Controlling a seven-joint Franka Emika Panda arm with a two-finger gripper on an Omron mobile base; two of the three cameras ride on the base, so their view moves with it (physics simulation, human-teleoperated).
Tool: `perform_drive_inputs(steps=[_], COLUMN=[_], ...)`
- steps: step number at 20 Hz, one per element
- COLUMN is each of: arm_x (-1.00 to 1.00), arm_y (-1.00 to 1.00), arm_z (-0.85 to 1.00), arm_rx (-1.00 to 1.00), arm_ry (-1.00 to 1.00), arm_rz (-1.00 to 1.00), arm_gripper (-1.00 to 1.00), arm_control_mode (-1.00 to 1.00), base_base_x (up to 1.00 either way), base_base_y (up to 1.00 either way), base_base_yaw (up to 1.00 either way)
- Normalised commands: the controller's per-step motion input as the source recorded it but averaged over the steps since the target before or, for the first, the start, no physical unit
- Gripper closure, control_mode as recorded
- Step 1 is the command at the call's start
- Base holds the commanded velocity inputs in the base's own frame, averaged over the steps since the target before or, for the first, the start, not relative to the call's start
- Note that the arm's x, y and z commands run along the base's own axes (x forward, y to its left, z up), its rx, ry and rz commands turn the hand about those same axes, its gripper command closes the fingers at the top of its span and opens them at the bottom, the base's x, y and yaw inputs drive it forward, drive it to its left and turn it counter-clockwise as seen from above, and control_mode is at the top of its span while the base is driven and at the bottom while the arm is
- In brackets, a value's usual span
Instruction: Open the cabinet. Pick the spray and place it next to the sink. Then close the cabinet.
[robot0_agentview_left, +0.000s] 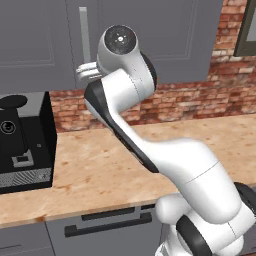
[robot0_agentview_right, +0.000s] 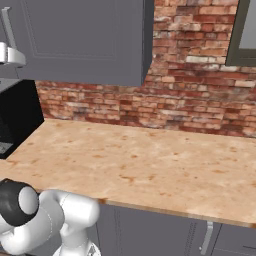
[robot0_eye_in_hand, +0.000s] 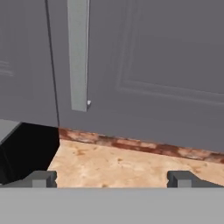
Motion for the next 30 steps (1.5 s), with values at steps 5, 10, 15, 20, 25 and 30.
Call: perform_drive_inputs(steps=[5, 10, 15, 20, 25, 30], arm_x=[0.24, 0.04, 0.02, 0.03, 0.19, 0.37], arm_y=[0.14, 0.24, 0.32, 0.24, 0.08, 0.00], arm_z=[0.00, 0.00, 0.08, 0.20, 0.03, 0.00], arm_rx=[0.00, 0.00, 0.00, 0.00, 0.00, 0.00], arm_ry=[-0.06, -0.01, 0.00, 0.00, -0.01, -0.09], arm_rz=[0.00, 0.00, 0.00, 0.00, -0.01, -0.03], arm_gripper=[-1.00, -1.00, -1.00, -1.00, -1.00, -1.00], arm_control_mode=[-1.00, -1.00, -1.00, -1.00, -1.00, -1.00], base_base_x=[0.00, 0.00, 0.00, 0.00, 0.00, 0.00], base_base_y=[0.00, 0.00, 0.00, 0.00, 0.00, 0.00], base_base_yaw=[0.00, 0.00, 0.00, 0.00, 0.00, 0.00])
